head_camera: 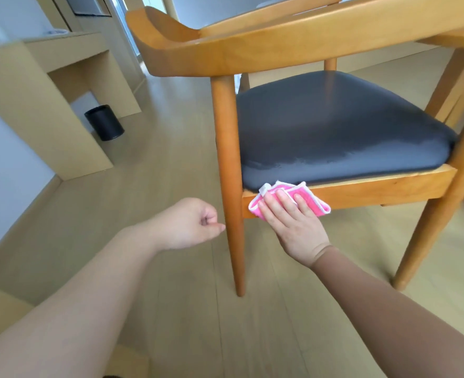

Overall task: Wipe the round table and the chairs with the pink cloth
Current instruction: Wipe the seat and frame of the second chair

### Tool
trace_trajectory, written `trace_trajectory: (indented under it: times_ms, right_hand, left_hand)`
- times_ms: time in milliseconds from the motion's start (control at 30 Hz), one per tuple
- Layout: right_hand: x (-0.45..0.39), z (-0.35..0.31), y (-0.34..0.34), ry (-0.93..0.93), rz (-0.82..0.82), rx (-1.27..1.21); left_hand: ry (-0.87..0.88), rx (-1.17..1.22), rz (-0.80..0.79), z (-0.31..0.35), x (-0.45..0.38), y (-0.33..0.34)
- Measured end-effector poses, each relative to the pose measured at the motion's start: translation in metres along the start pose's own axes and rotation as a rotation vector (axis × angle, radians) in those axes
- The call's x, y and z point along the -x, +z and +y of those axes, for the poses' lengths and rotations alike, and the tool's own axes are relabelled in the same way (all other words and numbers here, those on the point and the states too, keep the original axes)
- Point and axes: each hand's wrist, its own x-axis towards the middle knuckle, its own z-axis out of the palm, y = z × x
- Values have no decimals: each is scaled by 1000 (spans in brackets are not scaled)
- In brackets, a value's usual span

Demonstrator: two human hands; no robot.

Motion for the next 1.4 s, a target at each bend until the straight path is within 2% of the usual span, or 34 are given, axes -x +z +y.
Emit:
trace_trajectory:
  times_ms: [267, 533, 667, 833, 933, 1000, 1233, 1400]
  right_hand:
    - [-10, -11, -2, -101, -7, -82]
    - [-31, 16, -46, -300, 19, -260]
    - [-72, 32, -92, -324, 159, -258]
    - [-131, 41, -152, -456, 452, -139]
    - [-157, 43, -165, -500, 499, 7]
    - [-167, 41, -164, -480, 453, 70]
    - [-190, 25, -144, -377, 48, 232]
    - [-185, 17, -135, -344, -74, 239]
  left_hand:
    - [-77, 49, 45, -38, 18, -13]
    - [-85, 134, 147, -60, 15, -14]
    - [-37, 166, 222, -58, 11, -20]
    - [-1, 199, 282, -57, 8, -24]
    - [19, 214, 321, -54, 6, -26]
    - [17, 204, 333, -53, 6, -27]
    - [18, 200, 328, -50, 5, -28]
    - [20, 199, 313, -53, 7, -31]
